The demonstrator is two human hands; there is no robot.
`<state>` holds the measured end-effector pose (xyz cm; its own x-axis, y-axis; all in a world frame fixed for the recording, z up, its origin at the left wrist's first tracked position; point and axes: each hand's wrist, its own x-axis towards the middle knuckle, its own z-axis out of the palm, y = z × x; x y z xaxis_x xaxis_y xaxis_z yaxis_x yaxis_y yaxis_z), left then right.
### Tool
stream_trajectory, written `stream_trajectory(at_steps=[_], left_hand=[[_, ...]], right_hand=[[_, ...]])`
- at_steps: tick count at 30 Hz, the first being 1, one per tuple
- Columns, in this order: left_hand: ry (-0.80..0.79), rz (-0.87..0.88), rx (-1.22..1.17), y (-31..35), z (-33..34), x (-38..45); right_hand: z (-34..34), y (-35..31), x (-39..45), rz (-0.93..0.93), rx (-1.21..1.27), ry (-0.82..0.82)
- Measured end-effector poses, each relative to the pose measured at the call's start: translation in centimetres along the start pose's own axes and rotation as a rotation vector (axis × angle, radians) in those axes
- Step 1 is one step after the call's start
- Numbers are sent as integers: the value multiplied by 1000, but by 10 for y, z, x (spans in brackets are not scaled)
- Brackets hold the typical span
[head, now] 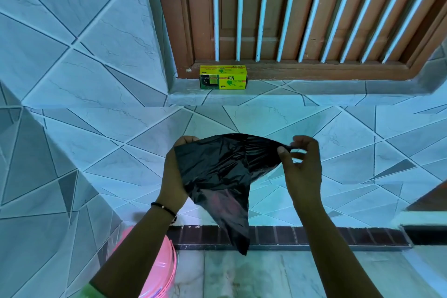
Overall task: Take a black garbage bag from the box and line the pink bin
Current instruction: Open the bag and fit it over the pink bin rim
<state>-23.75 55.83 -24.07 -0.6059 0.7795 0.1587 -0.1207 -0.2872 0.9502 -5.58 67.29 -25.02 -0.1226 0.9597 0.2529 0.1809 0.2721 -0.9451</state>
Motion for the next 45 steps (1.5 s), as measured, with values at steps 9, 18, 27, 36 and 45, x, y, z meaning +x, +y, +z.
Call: stream_trajectory(at_steps=[9,18,27,36,45], left_hand=[[-32,522,774,-5,18,-22],[59,448,764,1,20,-23],[334,281,877,-4,-1,-5],[-122,-156,563,0,35,-33],[-97,-379,323,-1,29,-19]], right_hand=[[16,-49,-23,194,-86,-476],[9,-37,-9,433,134,-736],[14,-23,-15,318,175,-684],[28,-18,-26,45,-14,-691],[33,-13,-40,-157,-250,-787]])
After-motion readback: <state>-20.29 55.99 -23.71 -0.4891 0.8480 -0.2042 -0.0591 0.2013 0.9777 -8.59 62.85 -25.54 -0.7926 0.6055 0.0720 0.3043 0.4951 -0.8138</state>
